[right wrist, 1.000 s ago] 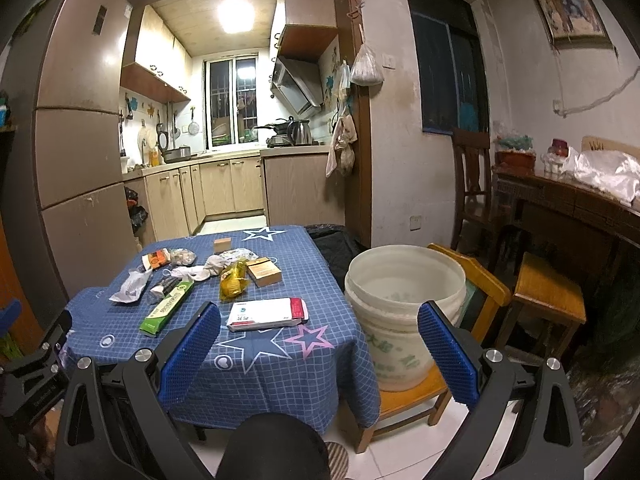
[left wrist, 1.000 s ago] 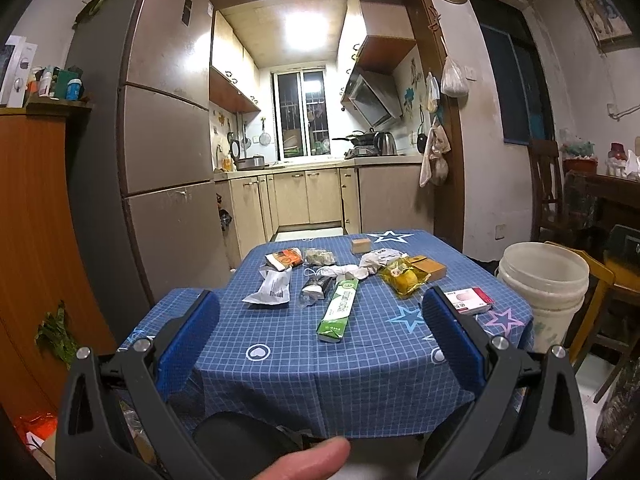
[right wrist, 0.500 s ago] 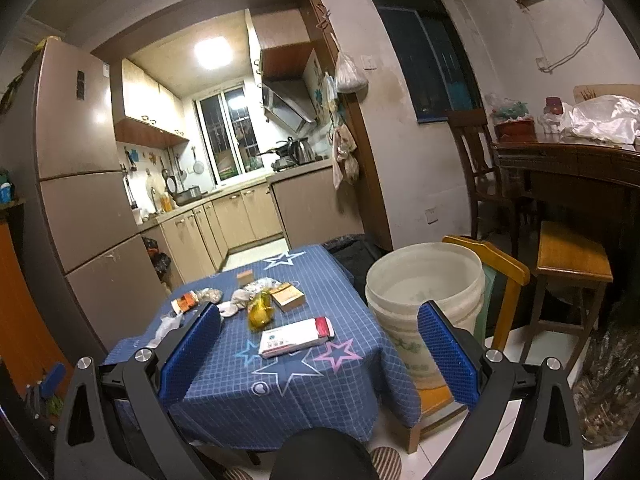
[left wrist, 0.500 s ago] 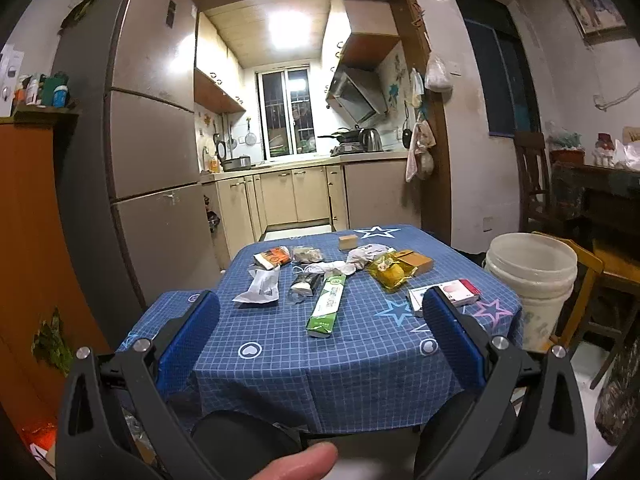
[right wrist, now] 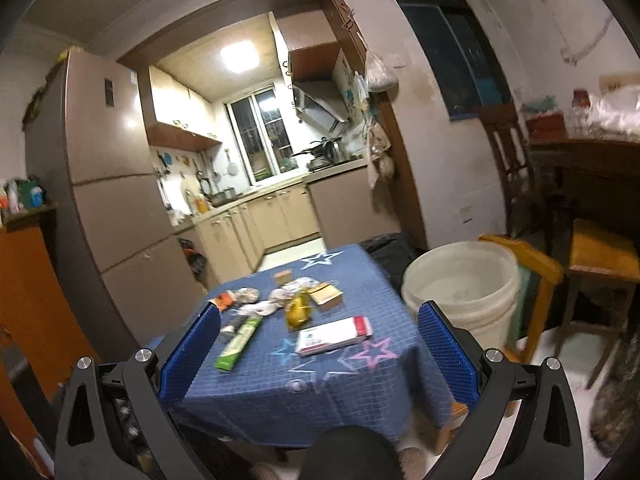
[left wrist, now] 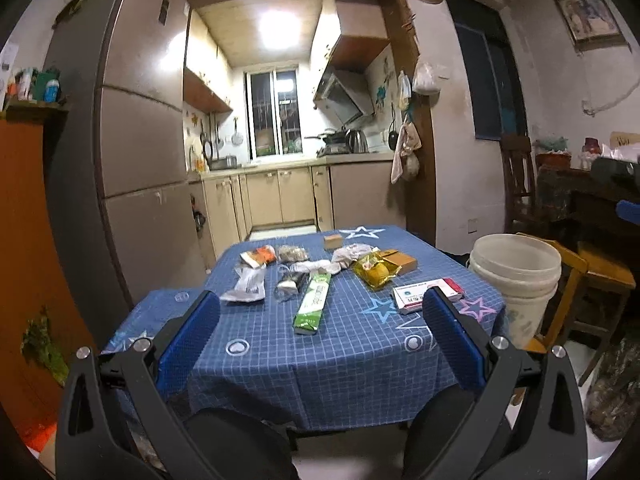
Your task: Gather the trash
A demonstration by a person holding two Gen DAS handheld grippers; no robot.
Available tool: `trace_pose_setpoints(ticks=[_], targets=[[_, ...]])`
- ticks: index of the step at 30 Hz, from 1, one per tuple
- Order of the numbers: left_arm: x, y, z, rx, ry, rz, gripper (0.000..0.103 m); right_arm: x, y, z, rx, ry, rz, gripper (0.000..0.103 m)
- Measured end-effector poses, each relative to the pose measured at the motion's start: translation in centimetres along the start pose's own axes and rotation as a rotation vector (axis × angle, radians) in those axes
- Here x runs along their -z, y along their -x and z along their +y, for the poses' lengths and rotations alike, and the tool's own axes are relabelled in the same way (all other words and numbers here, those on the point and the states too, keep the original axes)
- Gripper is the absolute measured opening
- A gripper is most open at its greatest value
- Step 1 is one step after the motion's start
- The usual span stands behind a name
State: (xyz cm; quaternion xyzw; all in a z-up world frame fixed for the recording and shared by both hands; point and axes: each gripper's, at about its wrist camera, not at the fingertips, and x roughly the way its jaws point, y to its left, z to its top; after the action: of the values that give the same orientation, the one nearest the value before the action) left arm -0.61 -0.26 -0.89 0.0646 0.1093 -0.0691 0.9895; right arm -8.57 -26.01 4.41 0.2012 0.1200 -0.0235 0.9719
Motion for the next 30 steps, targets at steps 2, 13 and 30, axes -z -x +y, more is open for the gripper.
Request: trace_pose_setpoints(ticks=[2,13,30], targets=[[0.1,-0.1,-0.1,0.037,-0.004,-0.009,0.098,0.2,-0.8,-0.4,-0.011,-0.020,0.037,0.098],[-0.3,3.0,4.6,-0.107,0.116,-0.264,0.098,4.1,3.7,9.1,-0.087,0.503,-0.255,0.098],[2.4,0.6,8.4,-0.151,0.233,-0.097,0.098,10.1,-1.3,13.1,-0.216,0.652,-0.025,0.098]])
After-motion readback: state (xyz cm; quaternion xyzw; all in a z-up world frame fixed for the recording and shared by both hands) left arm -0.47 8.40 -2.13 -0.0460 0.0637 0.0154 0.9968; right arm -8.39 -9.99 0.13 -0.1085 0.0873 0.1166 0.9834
